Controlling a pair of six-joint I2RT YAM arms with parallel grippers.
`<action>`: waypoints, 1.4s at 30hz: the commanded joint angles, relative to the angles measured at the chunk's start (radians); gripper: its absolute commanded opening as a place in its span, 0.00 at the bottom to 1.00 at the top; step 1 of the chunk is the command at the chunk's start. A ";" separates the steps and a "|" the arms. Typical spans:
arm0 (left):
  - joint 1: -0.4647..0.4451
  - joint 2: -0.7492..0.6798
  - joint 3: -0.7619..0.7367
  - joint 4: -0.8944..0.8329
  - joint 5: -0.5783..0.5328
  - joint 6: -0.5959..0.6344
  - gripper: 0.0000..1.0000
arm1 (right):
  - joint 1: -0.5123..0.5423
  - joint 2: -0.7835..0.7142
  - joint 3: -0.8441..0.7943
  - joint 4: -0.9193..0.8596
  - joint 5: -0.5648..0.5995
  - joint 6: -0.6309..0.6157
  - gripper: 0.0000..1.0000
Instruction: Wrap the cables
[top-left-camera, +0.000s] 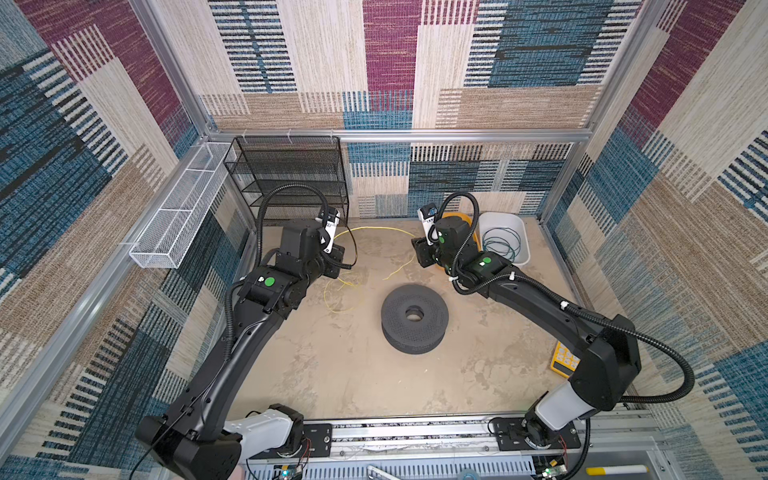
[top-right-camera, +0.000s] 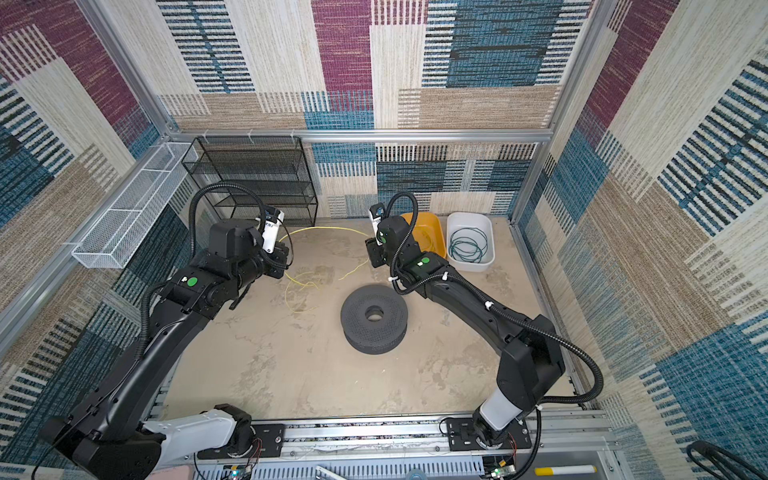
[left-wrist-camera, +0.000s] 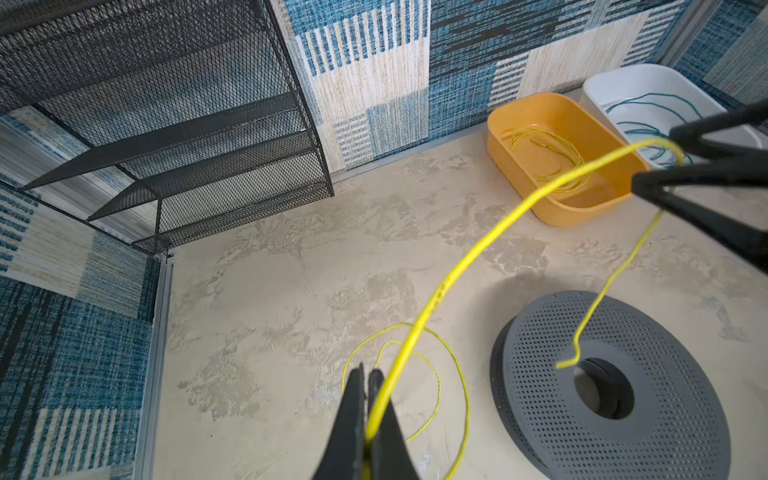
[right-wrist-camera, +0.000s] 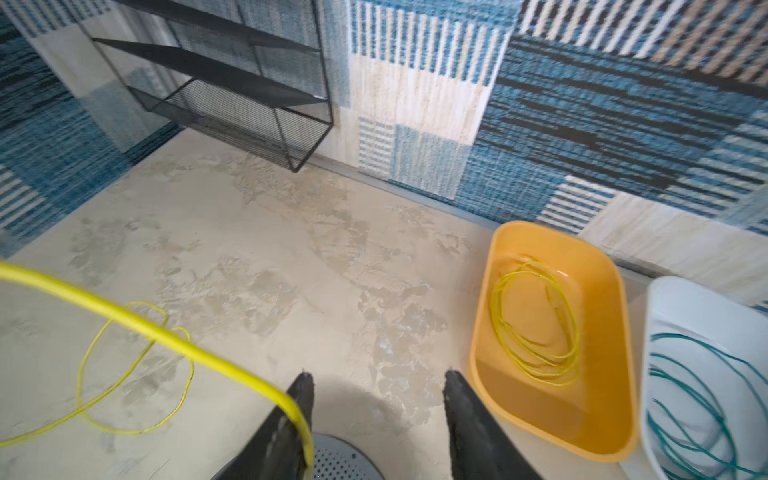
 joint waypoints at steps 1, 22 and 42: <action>0.017 0.044 0.049 0.029 -0.052 -0.075 0.00 | 0.000 -0.031 -0.052 0.016 -0.245 0.021 0.59; 0.061 -0.076 -0.291 0.702 0.051 -0.313 0.00 | -0.017 -0.362 -0.498 0.822 -0.476 0.999 0.85; 0.060 -0.218 -0.598 1.081 0.128 -0.330 0.00 | -0.024 0.009 -0.358 1.357 -0.423 1.617 0.95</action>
